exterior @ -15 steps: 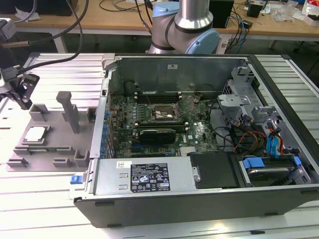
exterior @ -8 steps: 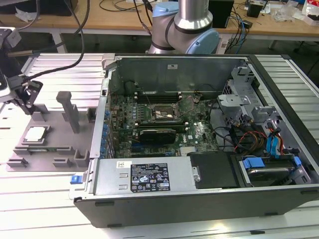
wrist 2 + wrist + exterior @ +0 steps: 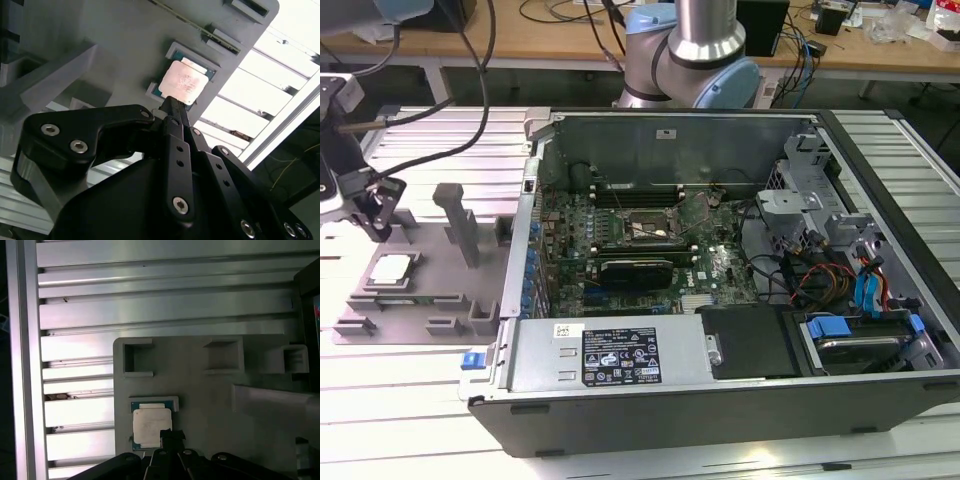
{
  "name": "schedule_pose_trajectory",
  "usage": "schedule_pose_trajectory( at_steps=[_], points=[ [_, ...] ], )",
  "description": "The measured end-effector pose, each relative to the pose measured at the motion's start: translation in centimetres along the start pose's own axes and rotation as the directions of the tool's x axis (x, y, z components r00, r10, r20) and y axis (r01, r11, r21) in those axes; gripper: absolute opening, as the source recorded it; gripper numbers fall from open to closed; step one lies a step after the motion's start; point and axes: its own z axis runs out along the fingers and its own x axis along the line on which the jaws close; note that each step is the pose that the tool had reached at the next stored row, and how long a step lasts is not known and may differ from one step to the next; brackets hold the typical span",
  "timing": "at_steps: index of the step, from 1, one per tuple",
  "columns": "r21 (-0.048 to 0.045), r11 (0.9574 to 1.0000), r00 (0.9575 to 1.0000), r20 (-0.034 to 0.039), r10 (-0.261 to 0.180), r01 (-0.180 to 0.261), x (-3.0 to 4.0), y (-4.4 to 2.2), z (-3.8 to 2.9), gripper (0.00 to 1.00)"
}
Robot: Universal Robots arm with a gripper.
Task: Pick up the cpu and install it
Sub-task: 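Pick up the cpu and move it towards the insertion slot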
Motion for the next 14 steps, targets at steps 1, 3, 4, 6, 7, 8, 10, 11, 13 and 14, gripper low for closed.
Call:
schedule_pose_trajectory(
  at_steps=[1,3,4,6,7,8,10,11,13,14],
  points=[
    [0.0000,1.0000,1.0000,0.0000,0.000,0.000,0.06,-0.03,0.19,0.11],
    [0.0000,1.0000,1.0000,-0.0001,0.000,0.000,0.17,-0.09,0.51,0.11],
    [0.0000,1.0000,1.0000,-0.0003,0.000,0.000,0.26,-0.16,0.74,0.11],
    [-0.0008,1.0000,1.0000,-0.0001,0.000,0.000,0.56,-0.27,1.29,0.11],
    [-0.0009,1.0000,1.0000,-0.0001,0.000,0.000,0.69,-0.30,1.38,0.11],
    [-0.0009,1.0000,1.0000,-0.0001,-0.001,0.001,0.92,-0.40,1.61,0.11],
    [-0.0010,1.0000,1.0000,-0.0002,-0.001,0.001,1.10,-0.51,2.44,0.11],
    [-0.0008,1.0000,1.0000,-0.0003,-0.001,0.001,1.17,-0.62,2.80,0.11],
    [-0.0010,1.0000,1.0000,-0.0002,-0.003,0.003,1.19,-0.86,3.27,0.11],
    [-0.0011,1.0000,1.0000,-0.0003,-0.006,0.006,1.17,-1.08,3.59,0.11]
  ],
)
